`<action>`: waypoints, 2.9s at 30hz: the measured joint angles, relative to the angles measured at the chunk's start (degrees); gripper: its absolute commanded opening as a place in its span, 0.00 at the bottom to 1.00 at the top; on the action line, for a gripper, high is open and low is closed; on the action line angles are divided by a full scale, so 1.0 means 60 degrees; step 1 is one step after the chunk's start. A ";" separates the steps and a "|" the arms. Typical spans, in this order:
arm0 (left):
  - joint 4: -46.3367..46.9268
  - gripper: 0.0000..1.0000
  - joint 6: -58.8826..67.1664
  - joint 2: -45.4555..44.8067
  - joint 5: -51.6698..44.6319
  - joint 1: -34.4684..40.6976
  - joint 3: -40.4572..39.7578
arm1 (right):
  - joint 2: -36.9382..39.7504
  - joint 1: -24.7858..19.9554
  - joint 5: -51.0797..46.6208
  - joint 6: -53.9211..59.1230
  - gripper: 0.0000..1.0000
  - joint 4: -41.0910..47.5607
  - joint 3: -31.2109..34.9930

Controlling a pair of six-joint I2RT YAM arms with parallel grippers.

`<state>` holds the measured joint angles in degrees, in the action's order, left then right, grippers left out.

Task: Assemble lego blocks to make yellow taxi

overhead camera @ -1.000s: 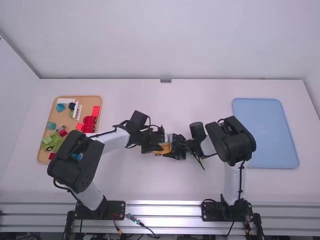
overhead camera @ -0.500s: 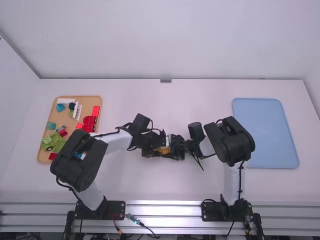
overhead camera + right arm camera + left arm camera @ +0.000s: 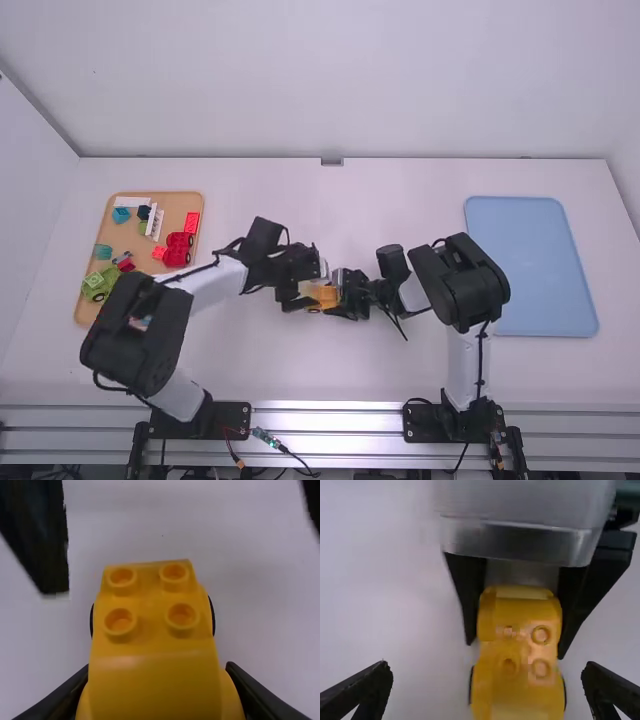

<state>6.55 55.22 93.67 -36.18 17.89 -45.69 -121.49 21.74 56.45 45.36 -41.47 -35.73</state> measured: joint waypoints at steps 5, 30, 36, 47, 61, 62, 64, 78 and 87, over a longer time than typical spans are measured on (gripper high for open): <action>0.1067 0.99 0.1158 -0.0860 -0.1337 -0.1100 0.0000 | 0.0000 0.0000 0.0004 0.0000 0.58 0.0007 0.0000; 0.2809 0.99 0.4932 -0.1239 -0.4976 -0.4342 0.0816 | 0.0000 0.0783 -0.0601 -0.0525 0.56 0.0401 -0.0590; 0.2812 0.99 0.4991 -0.1239 -0.4972 -0.4357 0.0816 | 0.0000 0.0656 -0.0608 -0.0543 0.45 0.0390 -0.0590; 0.2801 0.99 0.4991 -0.1239 -0.4892 -0.4357 0.0812 | 0.2375 -0.0637 -0.2659 -0.0488 0.39 0.2597 0.0036; 0.1264 0.99 0.3912 -0.0809 -0.4889 -0.4357 0.0816 | 0.6247 -0.5089 -0.6466 -0.0550 0.35 0.4025 0.0226; 0.1198 0.99 0.3814 -0.0809 -0.4892 -0.4357 0.0812 | 0.6309 -0.5625 -0.6306 -0.0637 0.35 0.3898 0.0226; 0.1133 0.99 0.3716 -0.0809 -0.4889 -0.4357 0.0812 | 0.6320 -0.6426 -0.5996 -0.0820 0.35 0.3781 0.0226; 0.1162 0.99 0.3421 -0.0809 -0.4896 -0.4357 0.0816 | 0.3158 -0.9165 -0.5362 -0.2076 0.37 0.2229 -0.0036; 0.1078 0.99 0.2900 -0.0809 -0.4863 -0.4357 0.0812 | 0.2342 -0.9224 -0.5657 -0.2590 0.99 0.2262 -0.0823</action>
<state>13.02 72.62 88.82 -65.36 -8.25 -40.82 -107.44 -33.61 22.50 29.82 -27.90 -40.66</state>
